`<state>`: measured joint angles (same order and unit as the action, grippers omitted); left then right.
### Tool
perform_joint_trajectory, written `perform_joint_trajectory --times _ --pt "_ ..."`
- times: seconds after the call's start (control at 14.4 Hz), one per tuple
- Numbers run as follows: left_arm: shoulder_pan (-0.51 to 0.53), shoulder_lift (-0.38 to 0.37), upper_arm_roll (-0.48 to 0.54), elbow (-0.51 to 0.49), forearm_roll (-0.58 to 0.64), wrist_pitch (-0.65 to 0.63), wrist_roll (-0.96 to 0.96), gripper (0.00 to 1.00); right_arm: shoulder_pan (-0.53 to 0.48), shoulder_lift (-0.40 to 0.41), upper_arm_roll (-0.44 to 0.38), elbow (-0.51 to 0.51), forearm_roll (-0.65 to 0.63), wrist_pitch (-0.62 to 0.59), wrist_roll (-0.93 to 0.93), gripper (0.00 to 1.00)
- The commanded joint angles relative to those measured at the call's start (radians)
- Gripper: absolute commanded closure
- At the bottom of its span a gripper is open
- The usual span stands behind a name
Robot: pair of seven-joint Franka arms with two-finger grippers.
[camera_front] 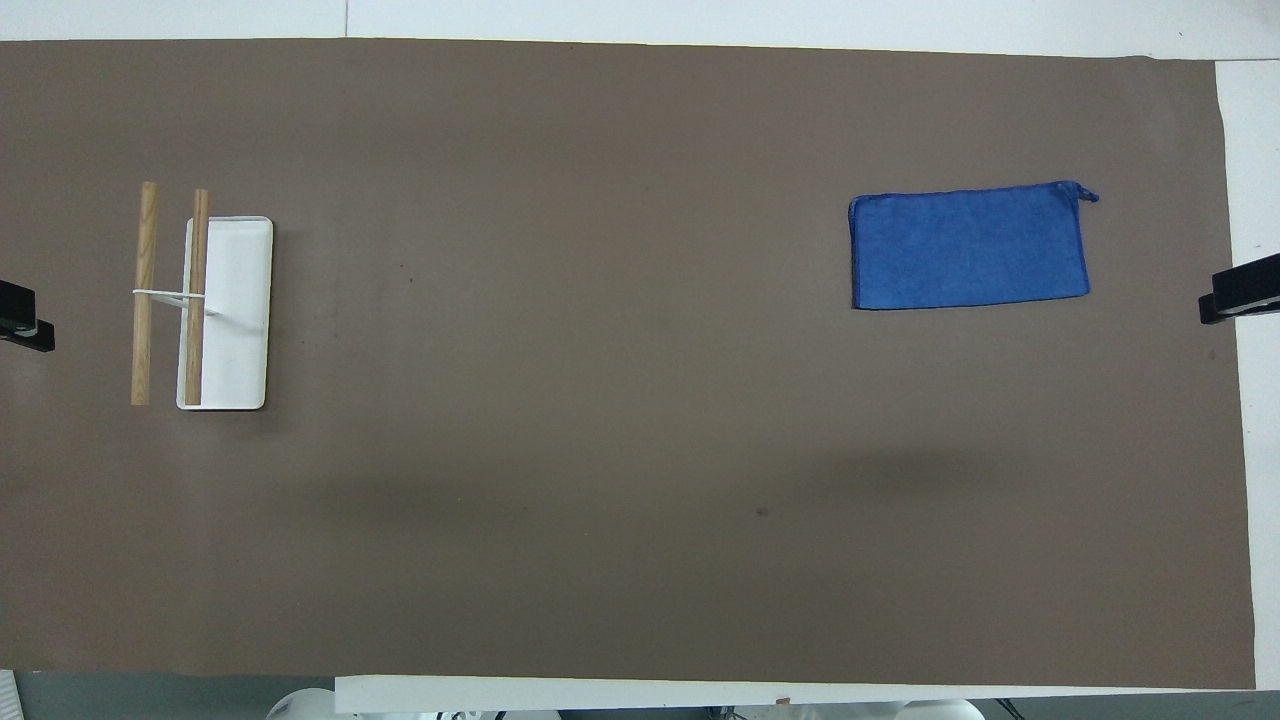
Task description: Right arm passes towel to left arm to hang
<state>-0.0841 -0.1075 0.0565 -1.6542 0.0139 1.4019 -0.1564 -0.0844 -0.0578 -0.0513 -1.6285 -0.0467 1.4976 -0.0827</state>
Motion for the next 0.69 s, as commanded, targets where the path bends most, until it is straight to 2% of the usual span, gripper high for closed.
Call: perform_joint_trajectory --times 0.0,0.42,0.62 --pt "0.004 -0.012 -0.001 -0.012 0.015 0.014 0.001 0.0 -0.005 -0.002 0.005 0.004 -0.001 -0.008 -0.022 0.0" --pt "0.004 -0.012 -0.001 -0.012 0.015 0.014 0.001 0.0 -0.005 -0.013 0.004 -0.021 0.024 -0.008 -0.026 0.0" --pt "0.004 -0.012 -0.001 -0.012 0.015 0.014 0.001 0.0 0.012 -0.016 0.005 -0.077 0.024 0.087 -0.025 0.0"
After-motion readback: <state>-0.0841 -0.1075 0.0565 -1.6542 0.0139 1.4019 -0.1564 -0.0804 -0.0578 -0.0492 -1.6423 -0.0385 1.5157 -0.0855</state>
